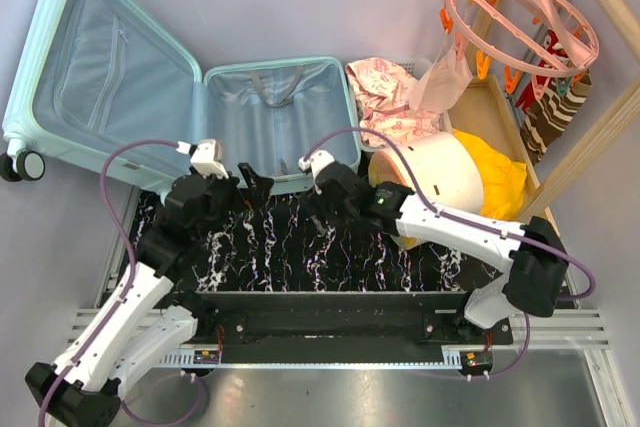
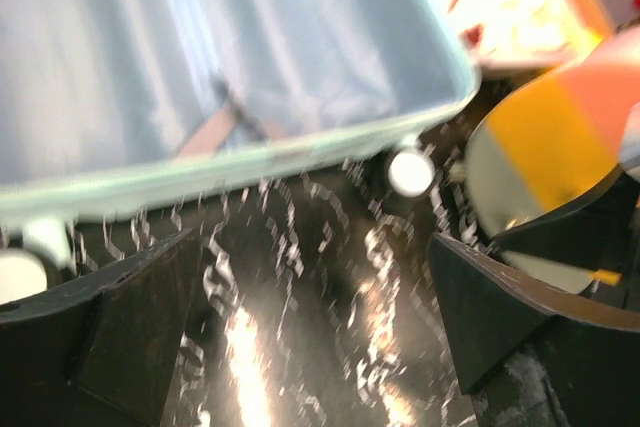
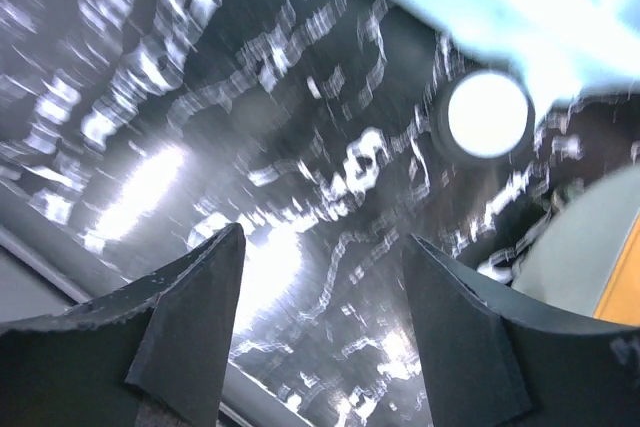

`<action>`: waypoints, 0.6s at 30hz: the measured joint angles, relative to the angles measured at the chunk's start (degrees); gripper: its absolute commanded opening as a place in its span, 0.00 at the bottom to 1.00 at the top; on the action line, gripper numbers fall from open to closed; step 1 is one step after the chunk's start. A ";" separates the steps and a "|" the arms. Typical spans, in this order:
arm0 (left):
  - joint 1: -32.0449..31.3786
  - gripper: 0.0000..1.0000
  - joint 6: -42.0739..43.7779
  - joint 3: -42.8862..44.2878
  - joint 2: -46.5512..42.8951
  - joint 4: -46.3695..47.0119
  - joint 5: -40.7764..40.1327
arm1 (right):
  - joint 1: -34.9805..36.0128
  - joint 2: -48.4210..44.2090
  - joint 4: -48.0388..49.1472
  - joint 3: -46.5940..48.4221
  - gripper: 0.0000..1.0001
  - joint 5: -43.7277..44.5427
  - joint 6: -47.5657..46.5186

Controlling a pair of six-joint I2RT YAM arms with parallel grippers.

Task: Open, take out, and arrange the luggage
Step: Close the drawer in the storage box, then reset both arms

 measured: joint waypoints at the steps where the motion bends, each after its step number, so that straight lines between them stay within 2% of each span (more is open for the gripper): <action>1: 0.17 0.99 0.28 1.68 0.74 0.26 0.00 | -0.46 -0.22 0.04 1.49 0.73 -0.94 0.11; 6: 4.83 0.99 2.14 8.44 2.69 1.18 1.36 | -8.94 -3.98 1.40 8.63 0.74 -6.10 1.20; 11: 18.38 0.99 2.54 12.76 4.79 1.62 9.68 | -21.38 -10.67 3.02 12.94 0.75 -11.21 2.08; 13: 21.77 0.99 3.17 14.29 4.57 0.31 11.23 | -26.47 -14.10 2.86 13.05 0.75 -12.04 2.43; 18: 22.56 0.99 7.17 17.46 -1.29 -5.84 11.34 | -31.50 -24.63 2.91 9.35 0.76 -10.03 2.89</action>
